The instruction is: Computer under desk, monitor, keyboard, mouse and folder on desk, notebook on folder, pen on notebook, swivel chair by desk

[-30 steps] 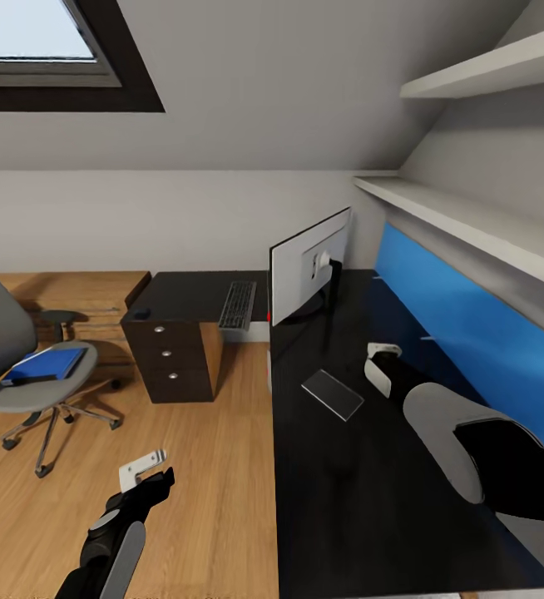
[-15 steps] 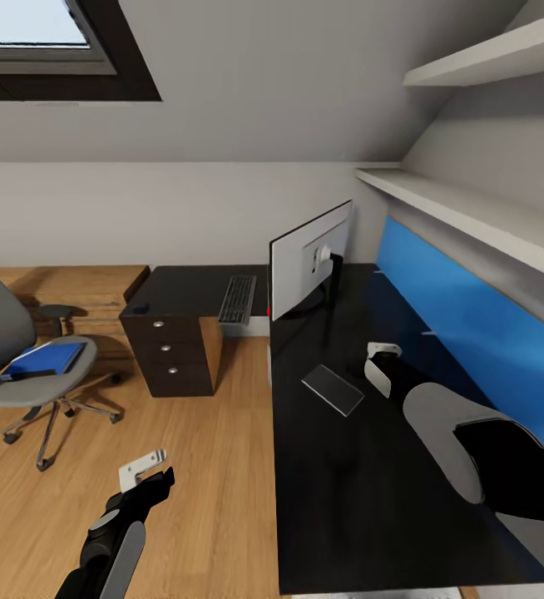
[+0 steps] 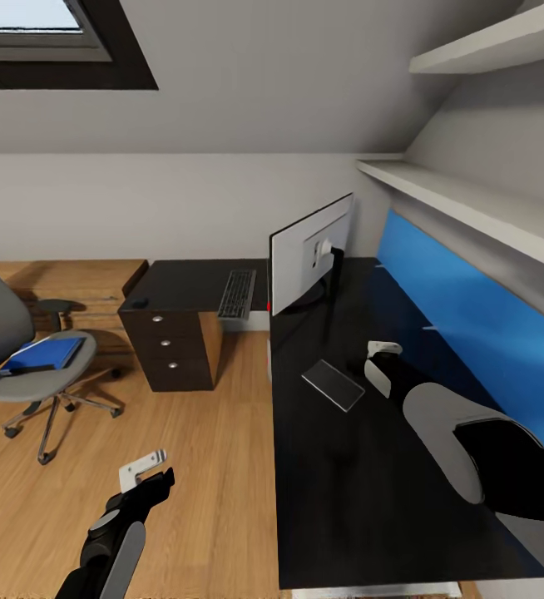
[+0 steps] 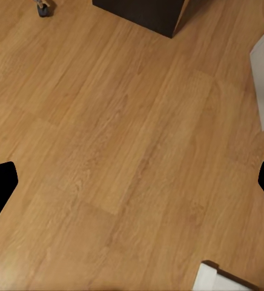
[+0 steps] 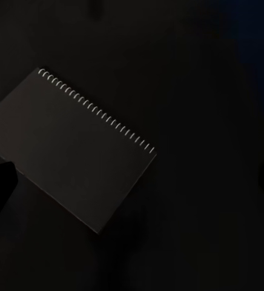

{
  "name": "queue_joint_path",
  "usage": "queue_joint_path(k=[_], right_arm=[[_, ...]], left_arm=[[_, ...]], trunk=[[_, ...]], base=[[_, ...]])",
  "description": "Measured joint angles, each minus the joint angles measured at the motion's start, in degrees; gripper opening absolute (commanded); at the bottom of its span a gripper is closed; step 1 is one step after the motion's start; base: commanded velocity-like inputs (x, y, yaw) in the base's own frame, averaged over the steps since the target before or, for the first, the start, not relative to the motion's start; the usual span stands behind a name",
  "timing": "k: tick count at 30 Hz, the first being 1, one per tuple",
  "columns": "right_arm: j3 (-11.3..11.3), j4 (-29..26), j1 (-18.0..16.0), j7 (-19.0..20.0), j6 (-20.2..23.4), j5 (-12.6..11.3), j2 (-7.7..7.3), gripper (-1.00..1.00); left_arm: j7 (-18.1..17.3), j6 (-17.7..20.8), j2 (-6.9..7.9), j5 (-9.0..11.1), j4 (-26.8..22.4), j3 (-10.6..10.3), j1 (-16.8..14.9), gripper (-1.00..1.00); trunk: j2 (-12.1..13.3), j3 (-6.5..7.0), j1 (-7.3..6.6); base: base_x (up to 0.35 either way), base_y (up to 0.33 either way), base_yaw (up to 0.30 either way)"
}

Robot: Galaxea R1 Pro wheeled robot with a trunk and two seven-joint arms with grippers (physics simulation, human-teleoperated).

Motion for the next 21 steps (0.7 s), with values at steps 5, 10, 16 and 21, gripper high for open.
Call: queue_joint_path(k=[5, 10, 16, 21], right_arm=[[0.0, 0.1, 0.0, 0.0, -1.3, 0.0, -0.06, 1.0], [0.0, 0.2, 0.1, -0.1, -3.8, 0.0, -0.07, 1.0], [0.1, 0.2, 0.3, -0.1, -5.9, 0.0, 0.0, 1.0], [0.2, 0.2, 0.4, -0.1, -6.2, 0.0, 0.05, 1.0]], left_arm=[[0.0, 0.0, 0.0, 0.0, 0.0, 0.0, 0.0, 1.0], [0.0, 0.0, 0.0, 0.0, 0.0, 0.0, 0.0, 1.0], [0.0, 0.0, 0.0, 0.0, 0.1, 0.0, 0.0, 1.0], [0.0, 0.0, 0.0, 0.0, 0.1, 0.0, 0.0, 1.0]], trunk=[[0.0, -0.45, 0.0], [0.0, -0.89, 0.0], [0.0, -1.43, 0.0], [0.0, -1.88, 0.0]], base=[[0.0, 0.0, 0.0], [0.0, 0.0, 0.0], [0.0, 0.0, 0.0], [0.0, 0.0, 0.0]])
